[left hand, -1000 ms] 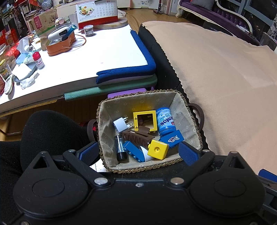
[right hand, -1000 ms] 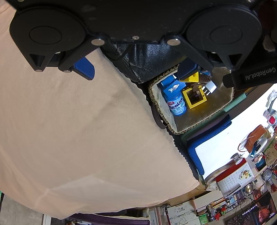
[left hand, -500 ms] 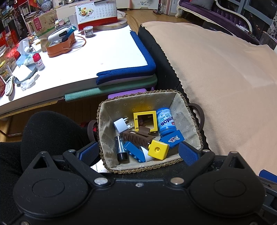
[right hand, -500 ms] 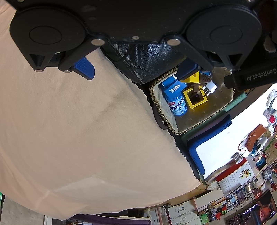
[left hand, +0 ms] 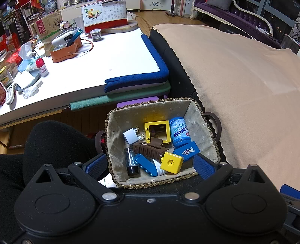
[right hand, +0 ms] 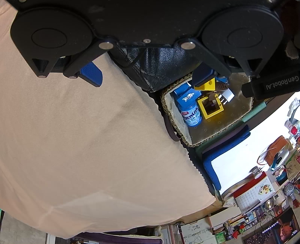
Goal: Organize rigid objects
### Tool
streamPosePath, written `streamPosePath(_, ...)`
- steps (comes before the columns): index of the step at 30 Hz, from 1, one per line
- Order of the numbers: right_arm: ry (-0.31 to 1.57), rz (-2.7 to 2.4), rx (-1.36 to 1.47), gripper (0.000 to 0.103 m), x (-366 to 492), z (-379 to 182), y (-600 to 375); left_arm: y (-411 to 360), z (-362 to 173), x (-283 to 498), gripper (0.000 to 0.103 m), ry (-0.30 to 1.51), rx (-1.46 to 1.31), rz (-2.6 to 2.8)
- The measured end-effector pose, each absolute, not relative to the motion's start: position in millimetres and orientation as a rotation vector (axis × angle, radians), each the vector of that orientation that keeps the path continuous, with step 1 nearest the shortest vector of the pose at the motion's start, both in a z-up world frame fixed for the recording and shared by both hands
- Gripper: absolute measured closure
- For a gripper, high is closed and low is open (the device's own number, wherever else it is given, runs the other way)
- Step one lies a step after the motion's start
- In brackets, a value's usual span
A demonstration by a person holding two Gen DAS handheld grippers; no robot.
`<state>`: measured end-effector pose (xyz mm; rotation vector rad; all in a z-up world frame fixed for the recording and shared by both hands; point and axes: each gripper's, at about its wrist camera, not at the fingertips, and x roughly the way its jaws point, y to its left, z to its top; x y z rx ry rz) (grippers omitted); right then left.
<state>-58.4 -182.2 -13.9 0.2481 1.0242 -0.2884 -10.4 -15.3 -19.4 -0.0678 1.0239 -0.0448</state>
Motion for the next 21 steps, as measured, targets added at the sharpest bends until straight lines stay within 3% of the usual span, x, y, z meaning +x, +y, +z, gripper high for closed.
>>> streamPosePath(21,1.032,-0.278,0.247,0.0,-59.8,-15.2,-183.2,-15.1,-18.1,-10.0,0.008,1.02,-0.059,-0.041)
